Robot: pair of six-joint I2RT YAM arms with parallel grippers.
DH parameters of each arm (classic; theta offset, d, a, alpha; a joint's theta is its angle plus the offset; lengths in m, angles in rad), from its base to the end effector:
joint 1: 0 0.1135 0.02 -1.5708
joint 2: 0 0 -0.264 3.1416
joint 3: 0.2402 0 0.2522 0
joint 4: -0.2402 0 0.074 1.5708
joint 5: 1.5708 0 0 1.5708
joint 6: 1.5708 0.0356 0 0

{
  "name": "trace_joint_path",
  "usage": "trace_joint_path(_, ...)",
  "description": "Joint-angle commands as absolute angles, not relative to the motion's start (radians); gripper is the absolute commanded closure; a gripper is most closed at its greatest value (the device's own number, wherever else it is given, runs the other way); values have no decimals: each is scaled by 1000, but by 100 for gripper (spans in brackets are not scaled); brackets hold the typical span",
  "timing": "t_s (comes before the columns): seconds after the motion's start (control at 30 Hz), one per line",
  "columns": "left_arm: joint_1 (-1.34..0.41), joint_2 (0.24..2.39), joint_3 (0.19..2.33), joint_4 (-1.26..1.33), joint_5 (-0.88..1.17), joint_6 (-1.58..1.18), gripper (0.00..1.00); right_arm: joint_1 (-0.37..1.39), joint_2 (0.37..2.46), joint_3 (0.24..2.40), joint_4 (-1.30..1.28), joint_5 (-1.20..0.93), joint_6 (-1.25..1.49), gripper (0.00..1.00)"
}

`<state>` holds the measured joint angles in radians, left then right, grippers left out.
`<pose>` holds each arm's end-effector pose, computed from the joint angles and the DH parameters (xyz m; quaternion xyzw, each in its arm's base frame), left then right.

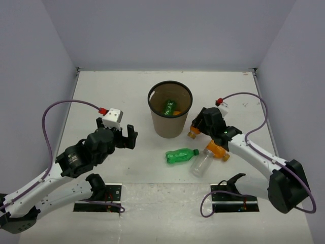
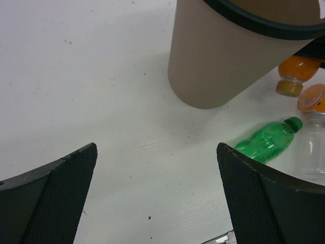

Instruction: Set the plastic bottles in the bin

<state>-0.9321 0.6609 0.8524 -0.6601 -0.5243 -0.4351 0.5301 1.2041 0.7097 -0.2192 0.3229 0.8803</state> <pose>0.0943 -0.0971 0.3337 0.0709 0.8309 -0.1482 0.5315 0.2222 0.1171 0.2260 0.2222 0.8724 0.1545 0.4071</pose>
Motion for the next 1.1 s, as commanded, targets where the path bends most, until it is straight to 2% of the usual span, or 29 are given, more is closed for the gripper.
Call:
trace_joint_path(0.0,-936,660,847,-632,-531,-429,0,526,1077,785,-283,422,827,59)
trace_joint_path(0.17,-936,673,847,-629,-537,-428,0,528,884,862,-305,376,700,60)
trace_joint_path(0.27,-934,689,847,-630,-543,-428,0,528,859,949,-319,312,625,60)
trace_joint_path(0.47,-936,696,847,-632,-552,-431,0,528,933,1144,-370,237,543,57)
trace_joint_path(0.6,-936,699,847,-634,-557,-431,0,529,1073,1279,-359,119,496,56)
trace_joint_path(0.8,-936,693,847,-632,-532,-425,0,563,1259,1405,-379,78,471,48)
trace_joint_path(0.9,-936,678,842,-598,-465,-390,0,592,1295,1427,-380,104,456,29)
trace_joint_path(0.93,-936,675,836,-575,-445,-379,0,597,1317,1454,-405,109,453,4)
trace_joint_path(0.97,-936,683,836,-568,-430,-367,0,600,1327,1471,-420,118,448,1)
trace_joint_path(1.07,-936,738,850,-551,-393,-367,0,606,1322,1516,-460,152,439,1)
